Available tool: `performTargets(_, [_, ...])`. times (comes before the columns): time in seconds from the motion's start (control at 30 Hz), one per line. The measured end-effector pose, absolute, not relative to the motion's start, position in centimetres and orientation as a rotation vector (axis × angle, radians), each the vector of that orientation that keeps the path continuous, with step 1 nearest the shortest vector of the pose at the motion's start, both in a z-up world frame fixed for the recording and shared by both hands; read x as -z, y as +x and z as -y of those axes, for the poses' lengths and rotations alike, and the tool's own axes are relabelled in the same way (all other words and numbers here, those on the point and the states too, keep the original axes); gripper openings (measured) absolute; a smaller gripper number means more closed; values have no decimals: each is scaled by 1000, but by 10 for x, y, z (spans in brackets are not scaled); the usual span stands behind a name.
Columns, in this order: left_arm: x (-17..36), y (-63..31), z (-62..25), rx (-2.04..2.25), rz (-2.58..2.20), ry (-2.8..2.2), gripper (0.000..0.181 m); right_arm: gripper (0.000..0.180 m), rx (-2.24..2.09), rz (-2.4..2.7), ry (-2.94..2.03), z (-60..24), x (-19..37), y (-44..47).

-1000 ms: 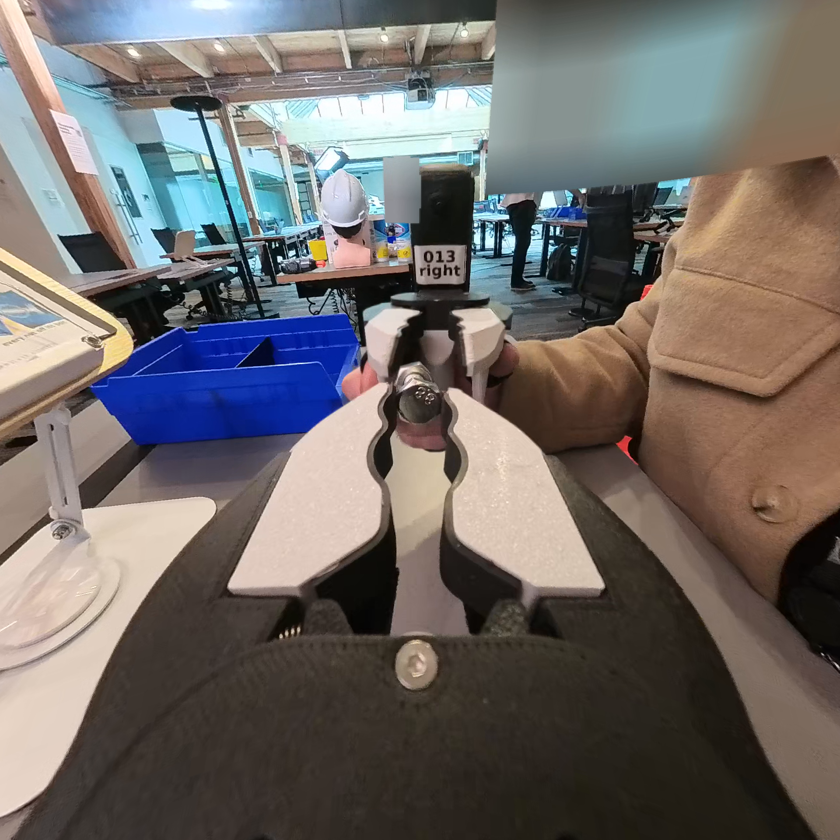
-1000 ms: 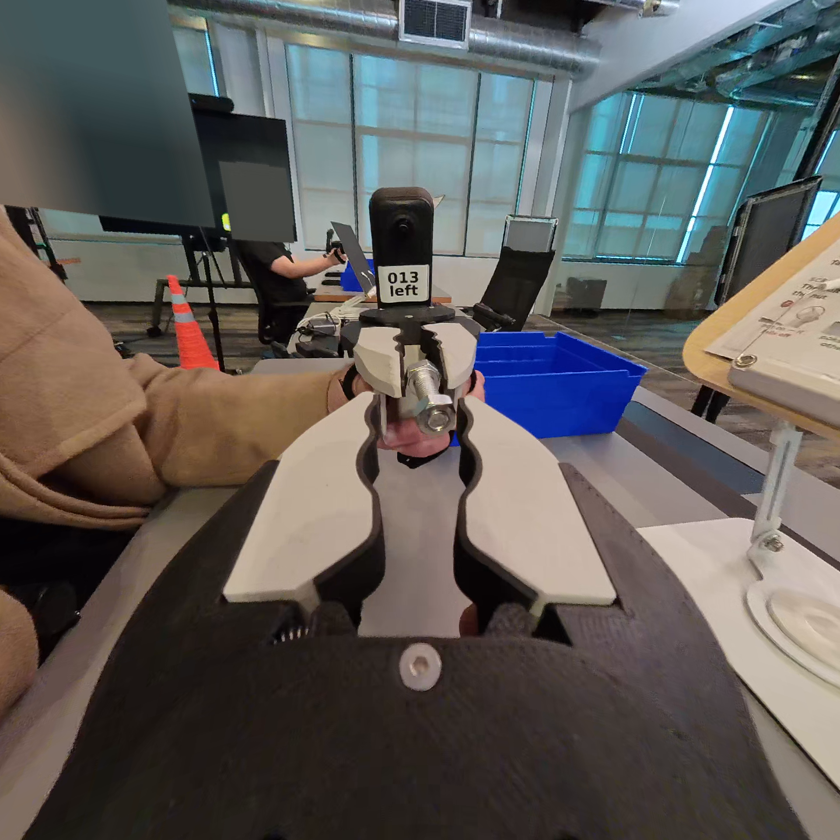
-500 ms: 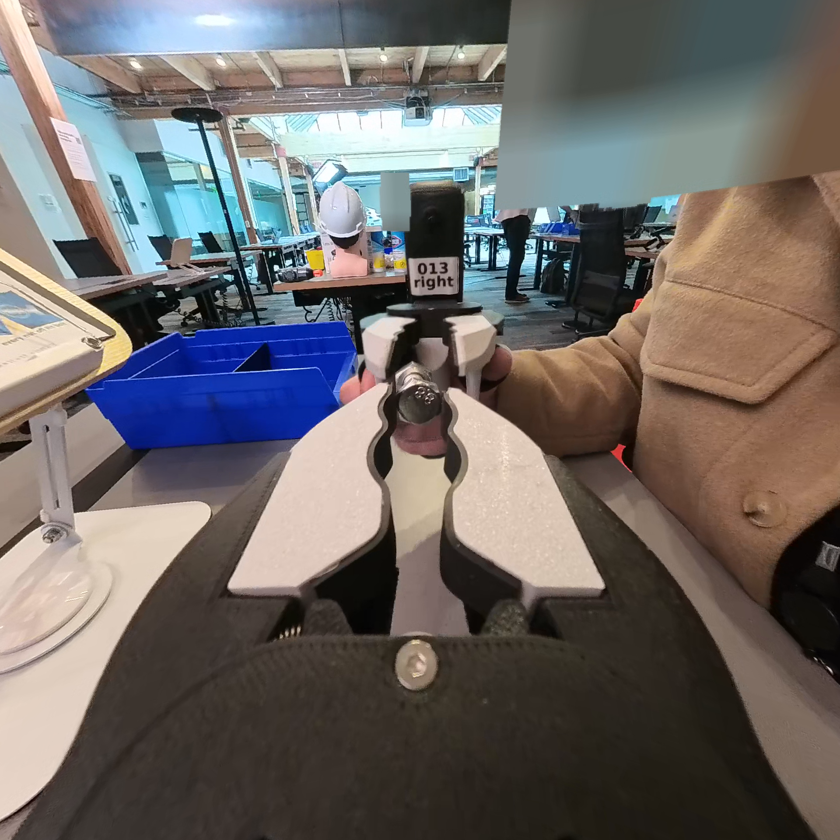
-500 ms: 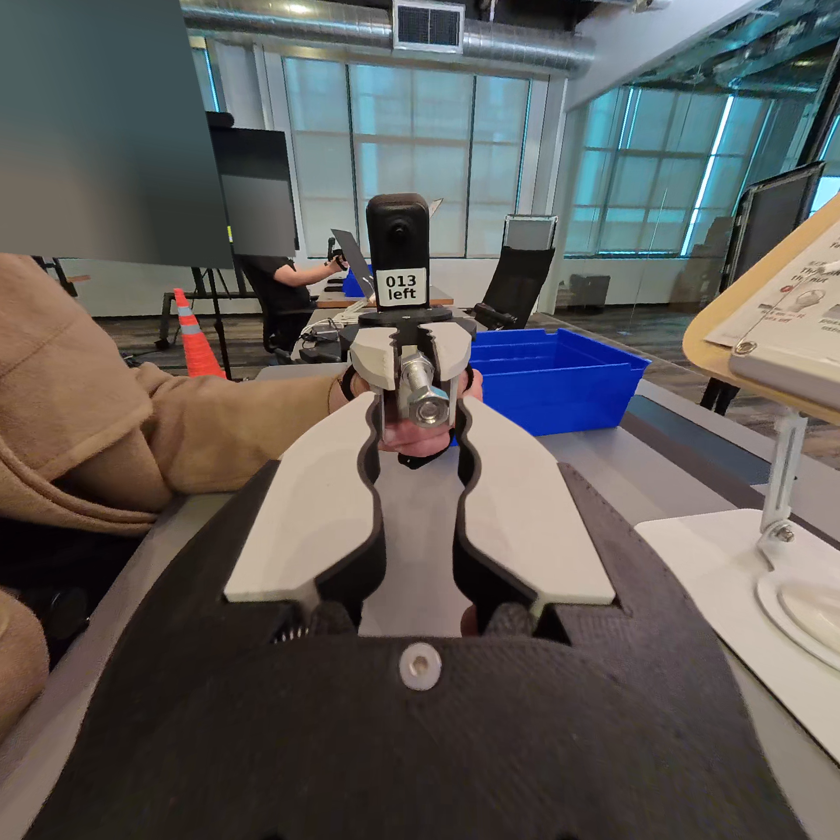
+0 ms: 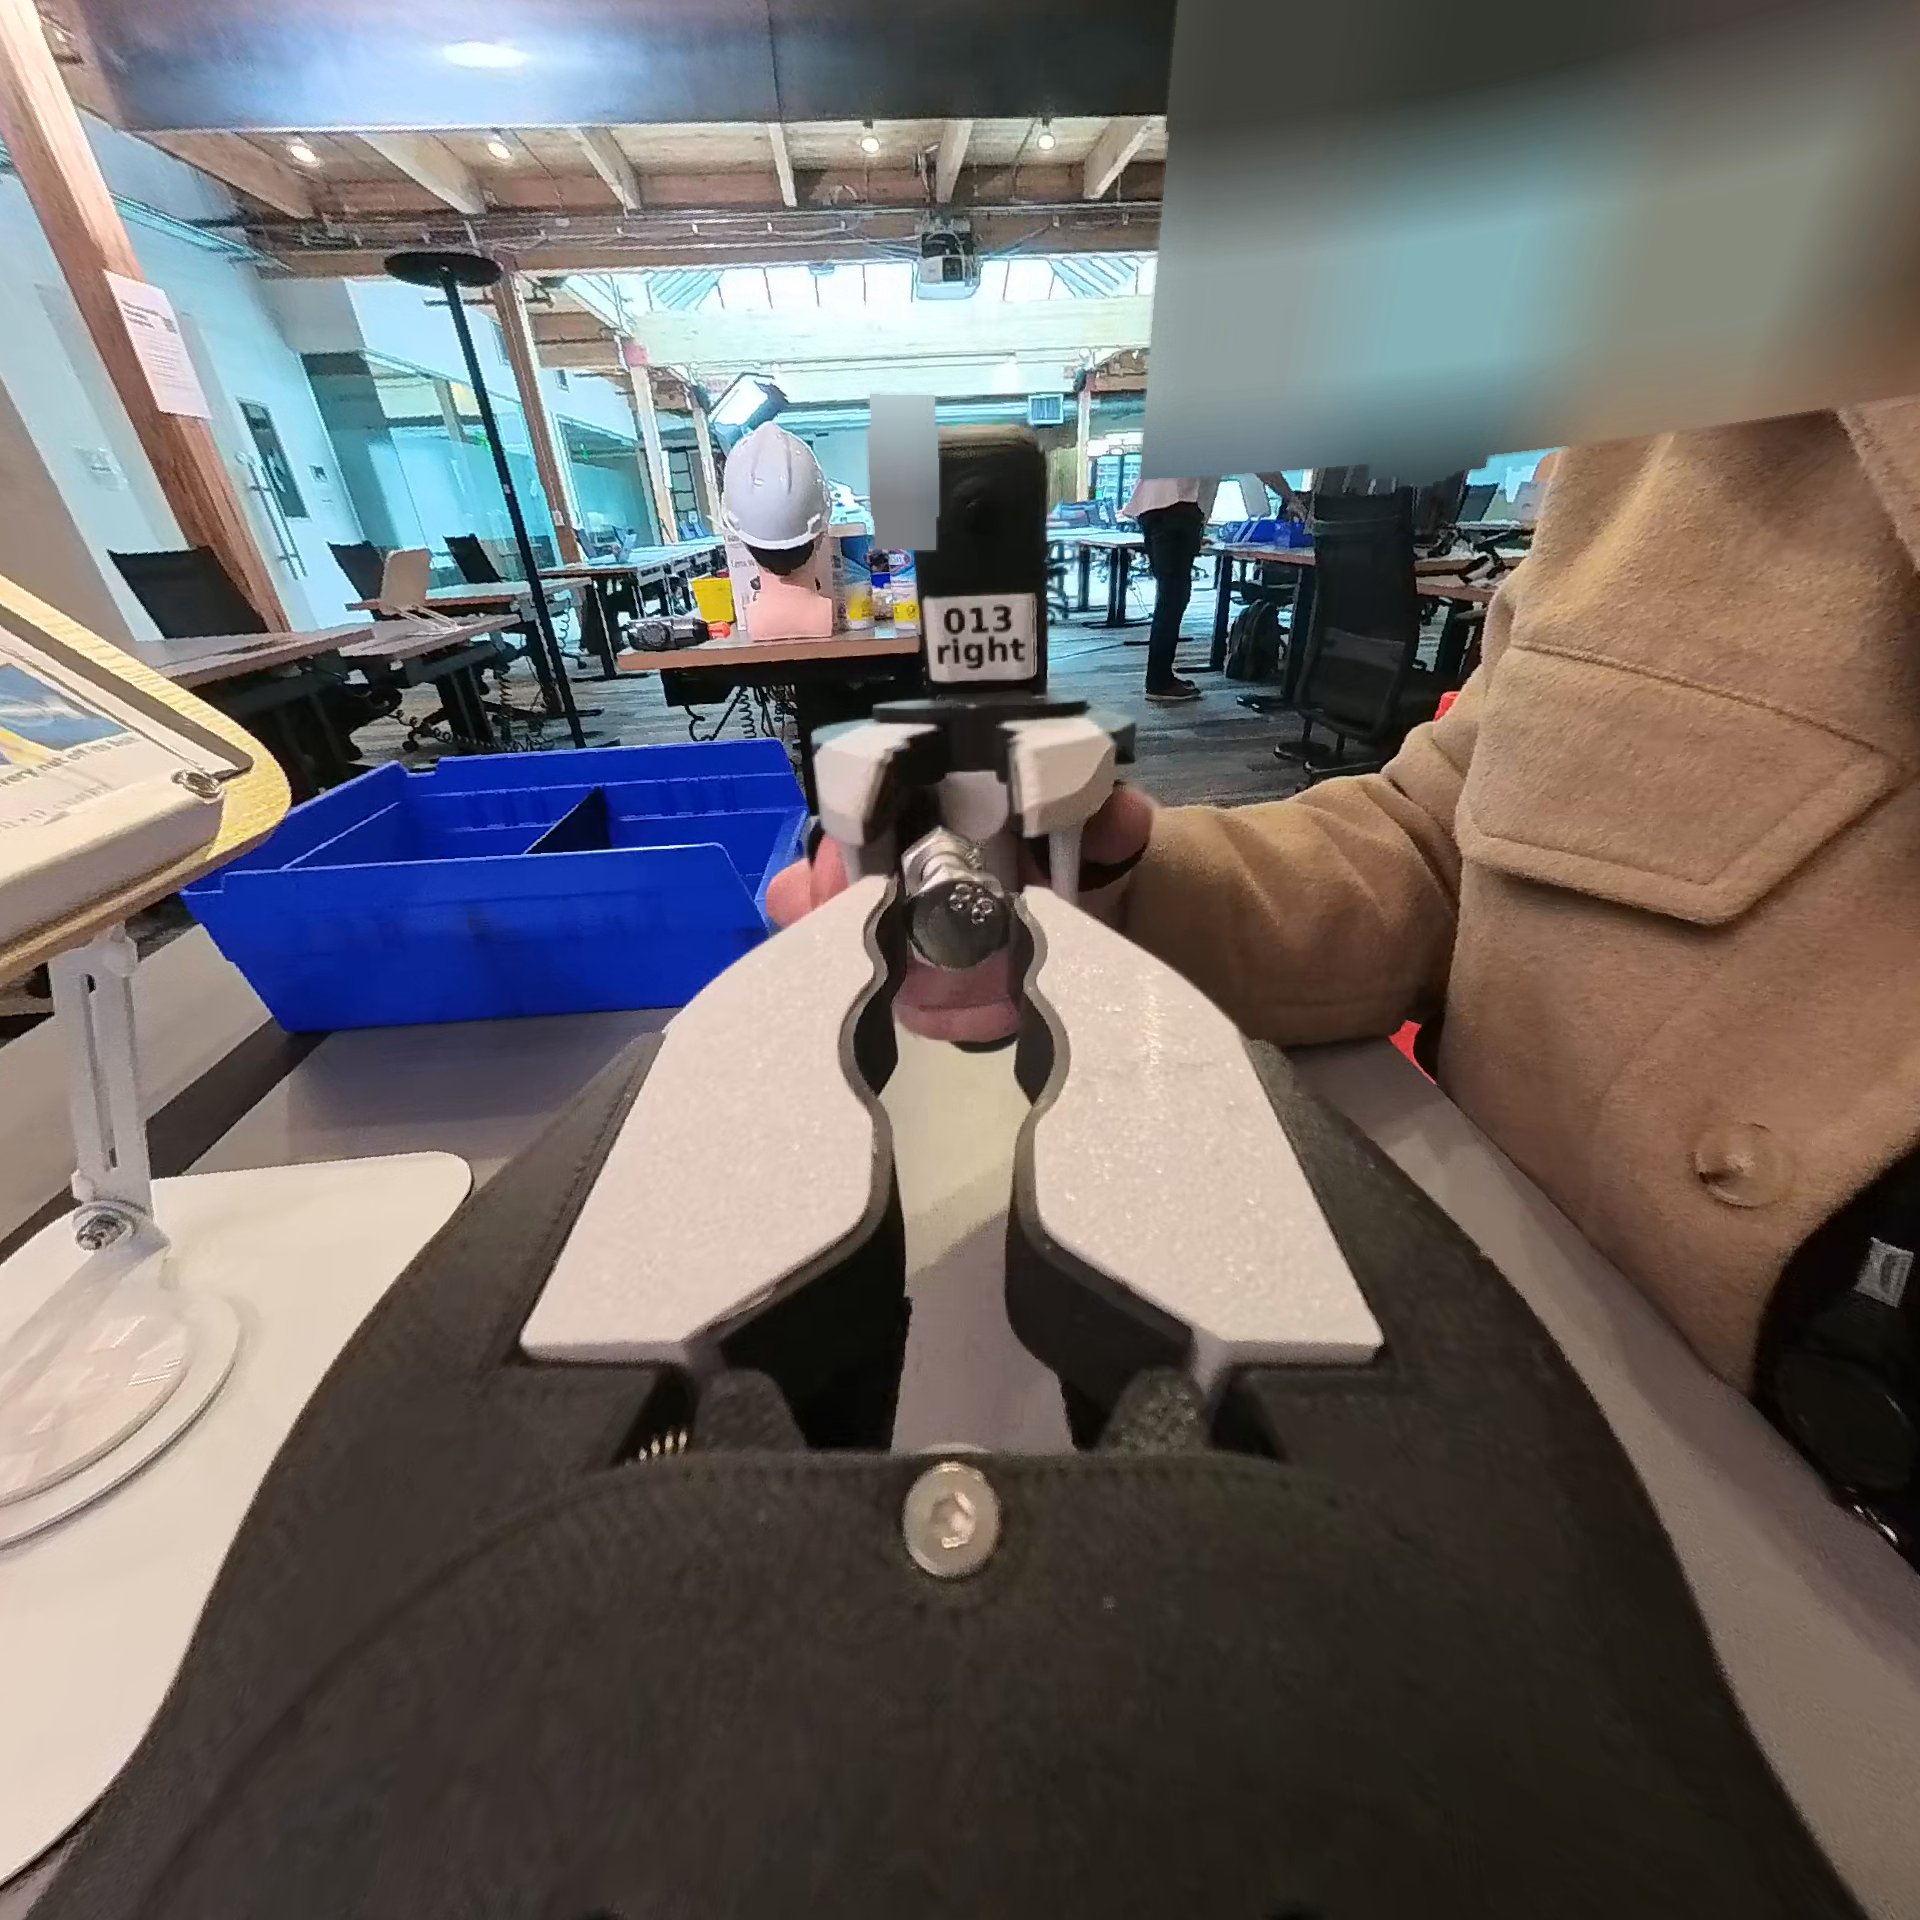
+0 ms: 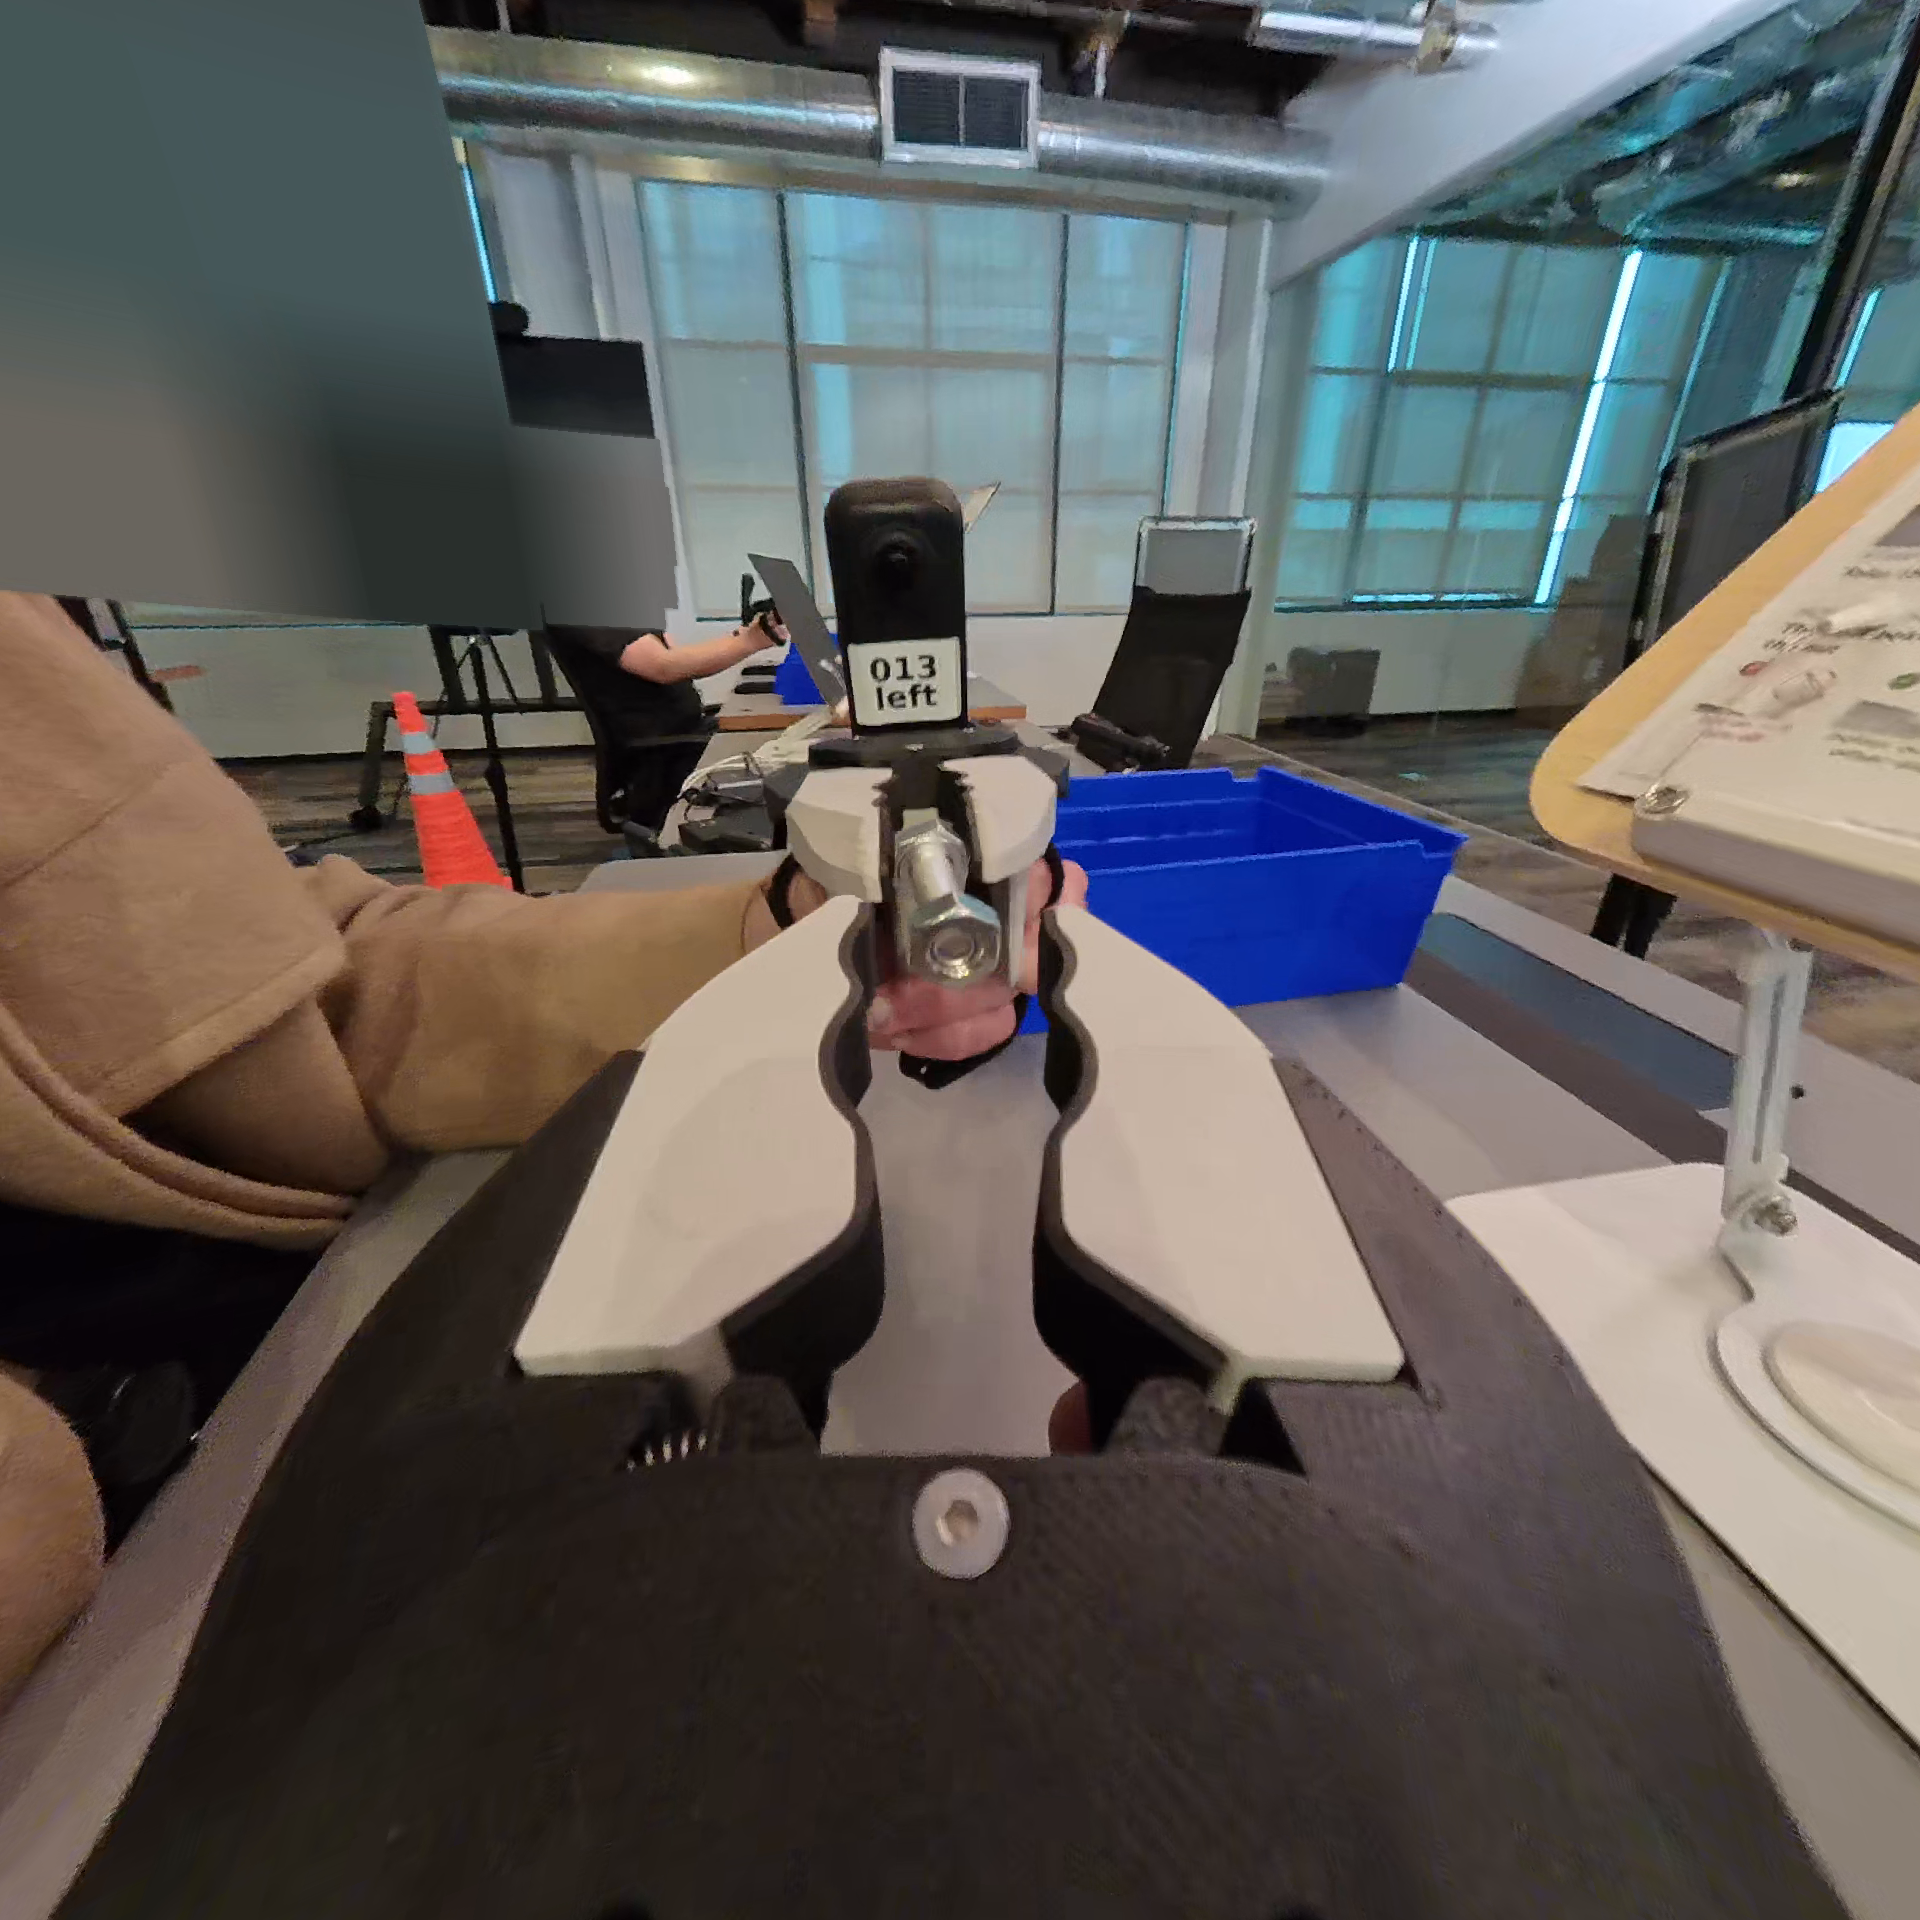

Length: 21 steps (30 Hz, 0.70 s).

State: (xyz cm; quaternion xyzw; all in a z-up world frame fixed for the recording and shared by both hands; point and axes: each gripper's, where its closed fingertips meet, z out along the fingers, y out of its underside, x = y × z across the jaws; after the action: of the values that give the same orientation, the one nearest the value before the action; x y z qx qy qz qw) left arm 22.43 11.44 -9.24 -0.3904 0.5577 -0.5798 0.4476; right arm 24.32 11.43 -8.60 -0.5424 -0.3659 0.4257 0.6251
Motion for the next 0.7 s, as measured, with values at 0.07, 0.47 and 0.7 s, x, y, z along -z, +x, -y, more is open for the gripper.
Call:
performTargets(0.07, [92,224,-114,1436,-1379,-963,18,30,-985,850,-1265,-115,91,240])
performTargets(0.47, [89,224,-110,1474,-1382,-946,18,18,-1087,826,-1256,-111,90,233])
performTargets(0.7, [88,223,-108,1659,-1346,-970,18,18,-678,974,-1191,-109,89,232])
